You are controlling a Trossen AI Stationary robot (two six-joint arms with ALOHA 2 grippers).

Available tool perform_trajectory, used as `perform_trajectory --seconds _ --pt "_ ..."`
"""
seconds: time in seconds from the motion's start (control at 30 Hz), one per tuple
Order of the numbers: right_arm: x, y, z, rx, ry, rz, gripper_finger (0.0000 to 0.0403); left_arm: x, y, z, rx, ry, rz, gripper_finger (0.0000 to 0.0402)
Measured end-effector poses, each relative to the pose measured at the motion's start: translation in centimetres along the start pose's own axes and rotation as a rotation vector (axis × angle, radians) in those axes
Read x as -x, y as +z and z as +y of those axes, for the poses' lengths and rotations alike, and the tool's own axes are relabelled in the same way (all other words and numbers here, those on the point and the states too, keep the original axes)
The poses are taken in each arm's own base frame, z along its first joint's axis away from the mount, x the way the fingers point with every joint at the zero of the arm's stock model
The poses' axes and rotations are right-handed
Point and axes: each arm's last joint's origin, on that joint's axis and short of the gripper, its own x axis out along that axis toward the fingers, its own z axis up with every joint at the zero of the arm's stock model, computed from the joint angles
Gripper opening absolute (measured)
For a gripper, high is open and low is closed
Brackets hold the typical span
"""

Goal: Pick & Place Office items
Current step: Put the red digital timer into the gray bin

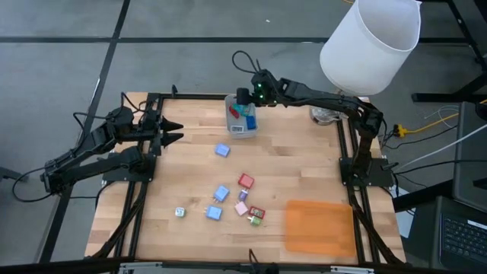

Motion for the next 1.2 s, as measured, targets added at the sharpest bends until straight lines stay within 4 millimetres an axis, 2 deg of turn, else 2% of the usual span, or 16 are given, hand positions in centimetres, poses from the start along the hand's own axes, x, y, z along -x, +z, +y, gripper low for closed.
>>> perform_trajectory --seconds 0.13,0.27,0.33,0.43,0.57,0.7,0.8,0.9,1.07,1.2 --pt "0.1 -0.7 0.5 -0.006 0.028 0.037 0.0262 0.0 0.0 0.0 0.000 0.000 0.000 0.0212" --pt "0.3 -2.7 1.8 0.001 0.085 0.148 0.0262 0.0 0.0 0.0 0.000 0.000 0.000 0.0212" --pt "0.6 -4.8 2.8 0.033 0.104 0.227 0.0262 0.0 0.0 0.0 0.000 0.000 0.000 0.0212" --pt "1.4 -9.0 4.5 0.108 0.114 0.352 0.0259 0.0 0.0 0.0 -0.005 0.000 0.000 0.0212" --pt "3.2 -14.8 6.1 0.191 0.077 0.485 0.0250 0.0 0.0 0.0 -0.009 -0.013 0.005 0.0212" --pt "5.4 -20.1 7.0 0.279 0.030 0.539 0.0239 0.0 -0.1 -0.1 -0.010 -0.036 0.015 0.0212" --pt "6.8 -24.1 6.7 0.356 -0.062 0.591 0.0232 0.0 -0.1 -0.1 -0.010 -0.043 0.019 0.0212" --pt "7.9 -27.1 5.6 0.410 -0.200 0.666 0.0228 0.0 -0.1 -0.2 -0.010 -0.070 0.029 0.0212" --pt "8.6 -30.8 4.6 0.486 -0.294 0.763 0.0228 0.0 -0.2 -0.2 -0.014 -0.089 0.043 0.0212" --pt "8.1 -32.2 4.4 0.487 -0.295 0.788 0.0228 0.0 -0.2 -0.2 -0.021 -0.088 0.046 0.0212"
